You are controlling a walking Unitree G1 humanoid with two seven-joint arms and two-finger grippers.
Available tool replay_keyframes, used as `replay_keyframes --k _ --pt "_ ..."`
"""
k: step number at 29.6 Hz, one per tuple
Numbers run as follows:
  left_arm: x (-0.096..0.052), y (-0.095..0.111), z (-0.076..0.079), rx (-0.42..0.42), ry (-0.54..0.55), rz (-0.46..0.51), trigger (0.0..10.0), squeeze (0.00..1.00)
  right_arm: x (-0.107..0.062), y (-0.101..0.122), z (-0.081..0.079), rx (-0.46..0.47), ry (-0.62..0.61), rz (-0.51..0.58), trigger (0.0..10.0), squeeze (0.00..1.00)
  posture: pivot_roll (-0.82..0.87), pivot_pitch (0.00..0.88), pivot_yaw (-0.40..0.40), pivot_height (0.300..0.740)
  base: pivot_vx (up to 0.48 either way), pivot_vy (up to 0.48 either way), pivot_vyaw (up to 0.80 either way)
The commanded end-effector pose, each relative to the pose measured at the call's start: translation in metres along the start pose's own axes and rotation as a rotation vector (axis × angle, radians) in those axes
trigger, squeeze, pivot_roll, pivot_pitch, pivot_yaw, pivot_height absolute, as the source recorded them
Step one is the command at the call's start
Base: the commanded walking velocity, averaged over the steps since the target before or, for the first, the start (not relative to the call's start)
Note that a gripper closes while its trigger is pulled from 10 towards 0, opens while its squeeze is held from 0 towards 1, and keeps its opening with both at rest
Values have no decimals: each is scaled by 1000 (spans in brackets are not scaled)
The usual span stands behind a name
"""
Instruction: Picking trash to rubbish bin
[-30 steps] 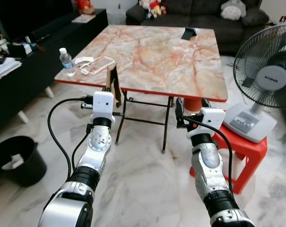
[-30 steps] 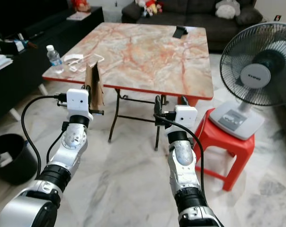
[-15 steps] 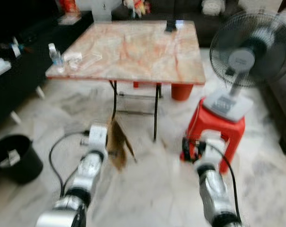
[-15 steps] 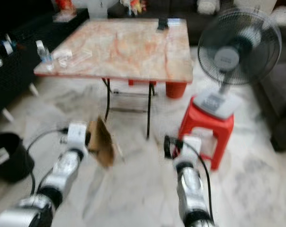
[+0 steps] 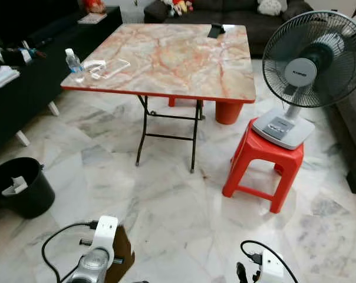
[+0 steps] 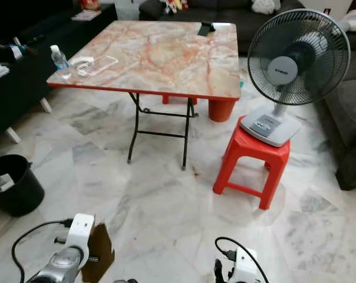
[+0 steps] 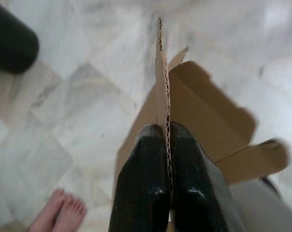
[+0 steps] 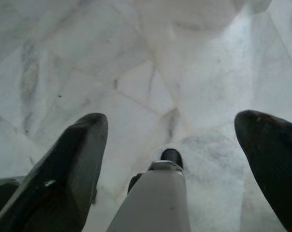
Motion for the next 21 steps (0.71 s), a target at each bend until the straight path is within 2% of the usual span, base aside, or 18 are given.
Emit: replay_keyframes --k 1,4,7,12,16,21 --pt "-1 -11 -5 28 15 -46 10000 0 -1 -4 1 14 -12 -12 10000 0 -137 76 20 740 0 0 0" --pt "-2 -16 -5 30 17 -64 10000 0 0 0 2 6 -17 -3 10000 0 -132 74 21 740 0 0 0" --pt "-3 -22 -6 55 31 -101 10000 0 3 7 -1 -7 -14 6 10000 0 -128 71 23 740 0 0 769" --pt "-4 -24 -6 61 32 -110 10000 0 4 8 -6 -4 -1 8 10000 0 -129 69 30 740 256 0 566" --pt "-4 -27 -7 64 35 -121 10000 0 4 7 -12 -16 10 -1 10000 0 -119 63 33 740 271 0 0" --pt "-5 -28 -8 65 39 -127 10000 0 4 6 -8 -50 -14 1 10000 0 -118 61 37 740 289 0 154"
Point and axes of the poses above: a point about 5 cm out from each wrist's last joint towards the gripper, its own x axis pointing out of the wrist towards the gripper, its own y axis along the axis of the wrist's last joint, z = x × y, the point moved 3 cm from there along x, pointing out of the wrist towards the gripper, and after that the axes turned 4 degrees about x, right-handed, at the moved point
